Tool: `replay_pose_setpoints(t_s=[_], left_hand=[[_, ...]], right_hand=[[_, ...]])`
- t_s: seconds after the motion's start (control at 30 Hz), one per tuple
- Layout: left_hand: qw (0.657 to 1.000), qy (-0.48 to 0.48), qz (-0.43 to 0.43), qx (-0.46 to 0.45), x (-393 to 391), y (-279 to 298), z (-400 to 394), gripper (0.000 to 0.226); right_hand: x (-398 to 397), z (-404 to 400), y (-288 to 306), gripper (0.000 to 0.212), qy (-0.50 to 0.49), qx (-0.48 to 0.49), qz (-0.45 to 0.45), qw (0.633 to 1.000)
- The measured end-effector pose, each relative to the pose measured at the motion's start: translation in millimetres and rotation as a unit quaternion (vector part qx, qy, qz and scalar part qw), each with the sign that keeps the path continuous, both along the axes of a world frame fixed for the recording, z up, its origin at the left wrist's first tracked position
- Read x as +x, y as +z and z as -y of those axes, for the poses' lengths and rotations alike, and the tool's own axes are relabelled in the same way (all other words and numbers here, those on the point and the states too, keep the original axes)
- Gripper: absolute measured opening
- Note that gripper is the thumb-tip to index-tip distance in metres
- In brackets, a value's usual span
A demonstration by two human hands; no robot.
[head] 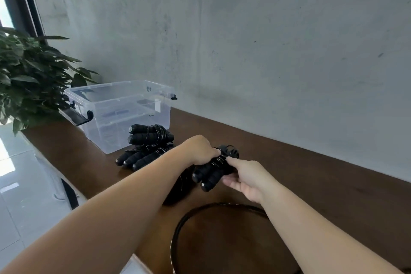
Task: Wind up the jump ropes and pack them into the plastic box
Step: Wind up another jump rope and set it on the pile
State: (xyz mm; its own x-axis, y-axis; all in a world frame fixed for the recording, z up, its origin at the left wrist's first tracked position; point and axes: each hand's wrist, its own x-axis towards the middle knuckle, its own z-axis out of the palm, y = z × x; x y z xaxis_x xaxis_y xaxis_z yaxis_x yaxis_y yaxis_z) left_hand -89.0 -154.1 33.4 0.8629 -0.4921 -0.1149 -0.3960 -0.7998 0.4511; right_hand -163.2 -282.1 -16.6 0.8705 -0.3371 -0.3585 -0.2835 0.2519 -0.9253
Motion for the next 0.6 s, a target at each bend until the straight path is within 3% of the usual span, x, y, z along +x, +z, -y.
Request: replay_pose_setpoints(t_s=[0.2, 0.6], left_hand=[[0.992, -0.038, 0.045, 0.115, 11, -16, -5, 0.050], [0.951, -0.085, 0.081, 0.285, -3, -18, -19, 0.029]], right_hand=[[5, -15, -16, 0.028, 0.002, -0.033, -0.038, 0.999], [-13, -35, -26, 0.032, 0.086, -0.206, -0.089, 0.971]])
